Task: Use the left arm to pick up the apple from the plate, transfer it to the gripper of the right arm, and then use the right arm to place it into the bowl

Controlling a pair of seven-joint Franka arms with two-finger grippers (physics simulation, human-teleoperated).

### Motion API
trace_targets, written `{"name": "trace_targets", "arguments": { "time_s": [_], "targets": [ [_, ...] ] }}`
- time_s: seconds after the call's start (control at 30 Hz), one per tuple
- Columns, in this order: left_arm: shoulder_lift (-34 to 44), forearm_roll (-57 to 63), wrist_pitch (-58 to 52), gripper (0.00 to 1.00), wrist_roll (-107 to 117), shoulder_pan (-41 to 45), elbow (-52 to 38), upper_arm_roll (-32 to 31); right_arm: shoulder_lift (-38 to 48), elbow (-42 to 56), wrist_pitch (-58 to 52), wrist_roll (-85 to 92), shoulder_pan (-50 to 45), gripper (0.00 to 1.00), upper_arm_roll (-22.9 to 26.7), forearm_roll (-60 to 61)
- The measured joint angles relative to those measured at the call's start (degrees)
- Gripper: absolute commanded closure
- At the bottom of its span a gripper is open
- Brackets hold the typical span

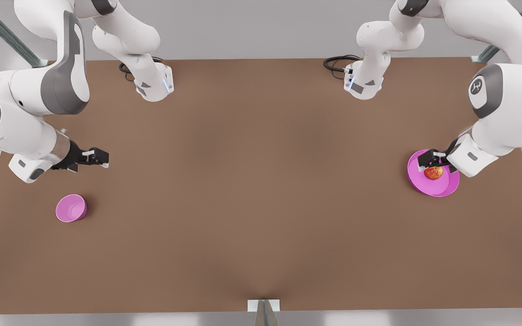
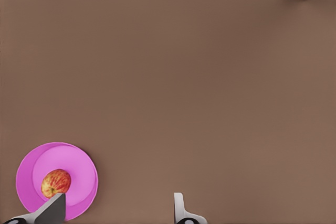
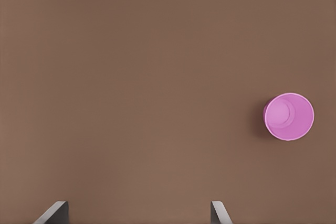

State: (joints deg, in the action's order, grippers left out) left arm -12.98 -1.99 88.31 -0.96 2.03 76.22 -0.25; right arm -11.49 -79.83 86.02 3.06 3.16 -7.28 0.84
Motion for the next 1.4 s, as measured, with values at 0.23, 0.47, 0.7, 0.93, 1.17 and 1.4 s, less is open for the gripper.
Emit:
{"name": "trace_targets", "arguments": {
  "time_s": [0.23,0.47,0.7,0.93,1.17,1.4],
  "targets": [
    [0.8,1.2,8.6,0.00,-0.9,-4.1,17.3,6.3,0.0,0.0,0.8,0.5,-0.2,0.00,0.0,0.0],
    [0.5,0.2,28.8,0.00,-1.8,-6.7,40.0,10.8,0.0,0.0,1.0,0.8,-0.1,0.00,0.0,0.0],
    [-0.4,-0.2,42.9,0.00,-5.5,-7.8,47.8,15.0,0.0,0.0,1.1,1.1,-0.1,0.00,0.0,0.0],
    [-2.4,-0.2,48.1,0.00,-9.6,-8.7,50.1,16.3,0.0,0.0,1.1,1.2,-0.1,0.00,0.0,0.0],
    [-5.7,-0.3,51.1,0.00,-13.5,-10.2,50.3,16.5,0.0,0.0,1.1,1.3,-0.1,0.00,0.0,0.0],
    [-8.4,-0.4,53.6,0.00,-16.1,-10.4,50.9,16.2,0.0,0.0,1.1,1.4,-0.1,0.00,0.0,0.0]
  ]
}}
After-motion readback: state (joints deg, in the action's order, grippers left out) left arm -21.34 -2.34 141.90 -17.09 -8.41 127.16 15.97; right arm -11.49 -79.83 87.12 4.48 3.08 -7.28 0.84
